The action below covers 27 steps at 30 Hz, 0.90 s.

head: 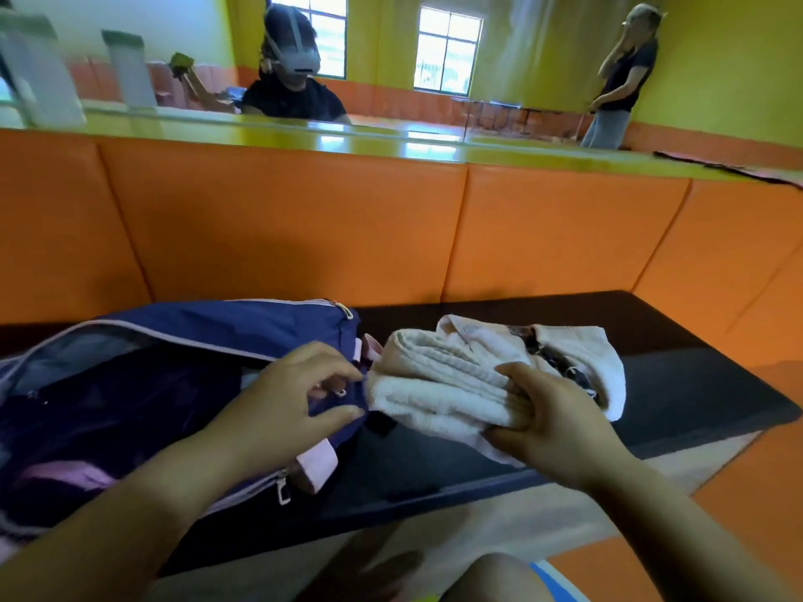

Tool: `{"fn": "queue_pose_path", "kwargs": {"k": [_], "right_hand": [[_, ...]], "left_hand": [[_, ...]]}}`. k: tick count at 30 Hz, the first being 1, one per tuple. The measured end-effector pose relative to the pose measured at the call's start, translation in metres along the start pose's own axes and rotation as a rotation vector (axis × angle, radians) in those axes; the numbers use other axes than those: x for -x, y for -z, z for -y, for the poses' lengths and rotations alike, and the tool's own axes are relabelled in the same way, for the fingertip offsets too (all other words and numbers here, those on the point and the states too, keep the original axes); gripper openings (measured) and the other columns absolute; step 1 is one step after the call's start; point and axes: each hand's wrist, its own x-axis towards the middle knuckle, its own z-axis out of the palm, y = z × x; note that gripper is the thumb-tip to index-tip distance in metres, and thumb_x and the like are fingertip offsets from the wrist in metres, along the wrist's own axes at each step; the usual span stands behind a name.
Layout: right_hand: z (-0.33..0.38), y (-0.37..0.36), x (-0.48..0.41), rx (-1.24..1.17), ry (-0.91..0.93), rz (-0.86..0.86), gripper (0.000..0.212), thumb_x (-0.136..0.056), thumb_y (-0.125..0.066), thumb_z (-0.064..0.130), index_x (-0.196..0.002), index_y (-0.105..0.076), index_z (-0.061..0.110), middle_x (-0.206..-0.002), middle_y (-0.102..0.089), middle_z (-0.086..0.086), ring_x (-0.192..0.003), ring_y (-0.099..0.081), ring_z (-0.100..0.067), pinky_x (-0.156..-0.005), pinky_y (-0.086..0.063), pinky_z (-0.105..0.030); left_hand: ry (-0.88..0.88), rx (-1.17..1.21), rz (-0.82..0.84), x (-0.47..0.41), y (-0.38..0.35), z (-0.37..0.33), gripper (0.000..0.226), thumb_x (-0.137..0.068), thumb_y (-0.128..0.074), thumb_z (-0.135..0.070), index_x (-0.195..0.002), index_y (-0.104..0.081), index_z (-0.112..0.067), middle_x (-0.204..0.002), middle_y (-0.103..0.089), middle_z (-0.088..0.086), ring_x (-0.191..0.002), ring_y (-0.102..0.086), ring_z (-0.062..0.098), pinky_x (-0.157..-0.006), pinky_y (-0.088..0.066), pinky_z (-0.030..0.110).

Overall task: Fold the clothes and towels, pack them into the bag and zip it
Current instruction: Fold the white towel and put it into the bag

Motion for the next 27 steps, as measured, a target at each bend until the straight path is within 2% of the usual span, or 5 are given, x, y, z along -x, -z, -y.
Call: {"fn": "queue_pose_path", "kwargs": {"k": [7,11,15,20,27], "right_hand": [[0.069,-0.003,-0.033,0.079,0.148,-0.076,0.051,-0.06,-0.07,0.042,-0.109,-0.06,0.031,-0.094,-0.066,0.013,-0.088,-0.06,-0.011,-0.074,-0.05,-0.036],[0.115,-0.023,-0.054,0.125,0.246,-0.073,0.051,-0.062,-0.068,0.045,-0.11,-0.058,0.034,-0.095,-0.062,0.018,-0.088,-0.058,-0.008,-0.071,-0.047,-0.032],[0.155,-0.05,-0.074,0.108,0.366,-0.017,0.046,-0.065,-0.068,0.042,-0.109,-0.058,0.03,-0.094,-0.061,0.013,-0.086,-0.057,-0.013,-0.066,-0.038,-0.027],[0.193,-0.087,-0.091,0.161,0.481,0.077,0.058,-0.068,-0.065,0.041,-0.124,-0.048,0.036,-0.116,-0.061,0.011,-0.103,-0.058,-0.016,-0.077,-0.049,-0.034],[0.225,-0.127,-0.108,0.263,0.576,0.16,0.062,-0.074,-0.062,0.034,-0.131,-0.04,0.043,-0.117,-0.056,0.006,-0.106,-0.054,-0.024,-0.071,-0.046,-0.034]], "left_hand": [[0.171,-0.247,0.029,0.061,0.101,0.035,0.009,-0.077,-0.073,-0.033,-0.081,-0.066,-0.038,-0.098,-0.059,-0.027,-0.086,-0.059,-0.005,-0.072,-0.046,0.011],[0.299,-0.464,0.033,0.098,0.144,0.07,0.011,-0.081,-0.068,-0.039,-0.091,-0.066,-0.034,-0.09,-0.065,-0.019,-0.087,-0.058,-0.002,-0.077,-0.045,0.015],[0.424,-0.699,0.05,0.125,0.168,0.106,0.035,-0.082,-0.061,-0.049,-0.114,-0.059,-0.036,-0.106,-0.042,-0.016,-0.099,-0.036,0.005,-0.089,-0.044,0.027],[0.565,-0.725,0.031,0.133,0.174,0.118,0.048,-0.08,-0.062,-0.05,-0.125,-0.046,-0.041,-0.109,-0.022,-0.004,-0.102,-0.032,0.017,-0.087,-0.046,0.03],[0.594,-0.549,0.026,0.123,0.187,0.12,0.07,-0.076,-0.061,-0.017,-0.14,-0.037,-0.033,-0.135,-0.044,-0.01,-0.111,-0.054,0.014,-0.075,-0.041,0.025]]}}
